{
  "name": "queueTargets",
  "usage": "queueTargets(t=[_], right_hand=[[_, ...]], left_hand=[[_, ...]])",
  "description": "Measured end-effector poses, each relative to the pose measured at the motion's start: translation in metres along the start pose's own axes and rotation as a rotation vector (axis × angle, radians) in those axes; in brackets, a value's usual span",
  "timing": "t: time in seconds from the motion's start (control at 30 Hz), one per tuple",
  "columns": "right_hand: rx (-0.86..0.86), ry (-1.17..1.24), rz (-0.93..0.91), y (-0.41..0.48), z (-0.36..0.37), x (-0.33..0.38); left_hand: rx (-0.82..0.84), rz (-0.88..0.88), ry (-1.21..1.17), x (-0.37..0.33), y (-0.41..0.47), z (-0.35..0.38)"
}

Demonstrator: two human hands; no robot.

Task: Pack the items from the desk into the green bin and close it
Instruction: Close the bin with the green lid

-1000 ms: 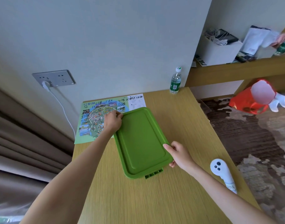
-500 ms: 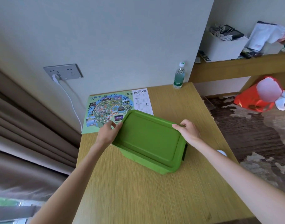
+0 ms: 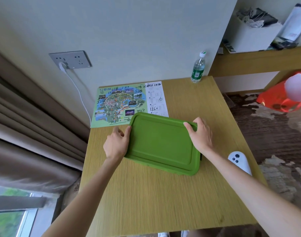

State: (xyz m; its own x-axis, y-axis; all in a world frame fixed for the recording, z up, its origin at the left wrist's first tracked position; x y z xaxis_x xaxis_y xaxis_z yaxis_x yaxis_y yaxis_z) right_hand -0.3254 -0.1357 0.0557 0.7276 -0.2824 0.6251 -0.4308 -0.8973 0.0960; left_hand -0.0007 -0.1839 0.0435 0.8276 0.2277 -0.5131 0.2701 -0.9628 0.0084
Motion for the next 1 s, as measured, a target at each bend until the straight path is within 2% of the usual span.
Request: queueTargets(t=[0.2,0.3,0.43,0.53,0.67,1.0], right_hand=[[-0.104,0.055,0.03,-0.001,-0.003,-0.006],[-0.097,0.036,0.055,0.0,-0.001,-0.008],[-0.027,0.102,0.236,-0.01,0.002,-0.023],[0.072,0.193,0.414,-0.034,0.004,-0.046],[0.209,0.383,0.518,-0.055,0.011,-0.054],[0.081,0.298,0.398,-0.039,0.001,-0.022]], left_hand=[[0.026,-0.048,0.024,0.007,0.002,0.006],[0.101,-0.027,0.008,0.006,0.006,0.011],[0.272,-0.004,-0.125,0.005,0.01,0.017],[0.306,-0.029,-0.285,0.004,0.015,0.019],[0.361,-0.081,-0.385,-0.006,0.02,0.022],[0.299,-0.122,-0.444,-0.001,0.022,0.015]])
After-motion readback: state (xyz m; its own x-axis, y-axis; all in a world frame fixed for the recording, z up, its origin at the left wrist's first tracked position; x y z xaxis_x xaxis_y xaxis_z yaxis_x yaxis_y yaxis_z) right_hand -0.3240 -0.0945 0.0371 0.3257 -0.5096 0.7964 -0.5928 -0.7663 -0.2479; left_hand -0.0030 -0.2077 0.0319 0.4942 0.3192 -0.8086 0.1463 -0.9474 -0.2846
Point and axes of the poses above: each hand's wrist, its own y-axis towards the middle knuckle, its own z-axis out of the palm, x = y × z, the point moved 5 cm from there along y, towards the middle knuckle, and after that the axes turned 3 degrees about -x, right-handed, at the moved point
